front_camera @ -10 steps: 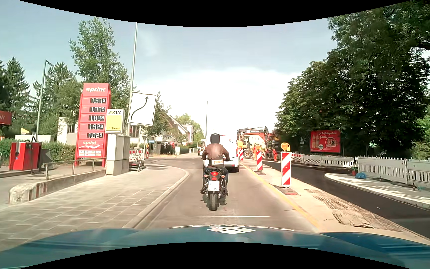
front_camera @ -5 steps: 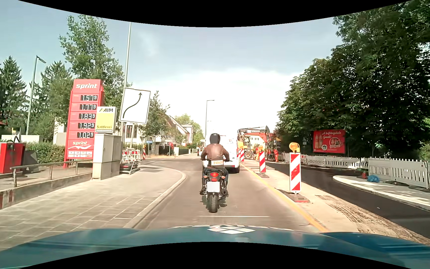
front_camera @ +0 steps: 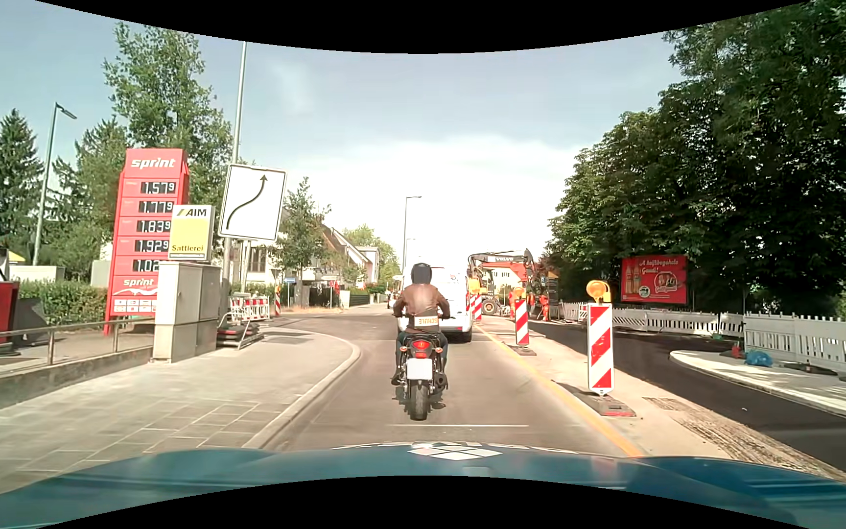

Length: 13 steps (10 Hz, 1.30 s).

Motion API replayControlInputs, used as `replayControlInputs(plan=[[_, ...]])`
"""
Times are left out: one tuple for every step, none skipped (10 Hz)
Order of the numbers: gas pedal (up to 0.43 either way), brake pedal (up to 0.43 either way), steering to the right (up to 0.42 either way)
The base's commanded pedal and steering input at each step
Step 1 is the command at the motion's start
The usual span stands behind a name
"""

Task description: Follow the waypoints while adhering to traffic rules and regulations

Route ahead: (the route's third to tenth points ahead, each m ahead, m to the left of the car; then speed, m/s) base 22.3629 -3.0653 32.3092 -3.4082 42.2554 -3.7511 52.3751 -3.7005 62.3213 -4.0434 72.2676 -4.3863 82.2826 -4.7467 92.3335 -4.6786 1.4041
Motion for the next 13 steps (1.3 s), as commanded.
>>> replayControlInputs(plan=[[0.0, 0.128, 0.001], [0.0, 0.11, 0.001], [0.0, 0.085, 0.001], [0.0, 0.079, 0.001], [0.0, 0.079, 0.001], [0.0, 0.085, 0.001], [0.0, 0.085, 0.001], [0.0, 0.079, 0.001], [0.0, 0.037, 0.001], [0.0, 0.0, 0.001], [0.0, 0.0, 0.0], [0.0, 0.0, 0.001], [0.0, 0.0, 0.001]])
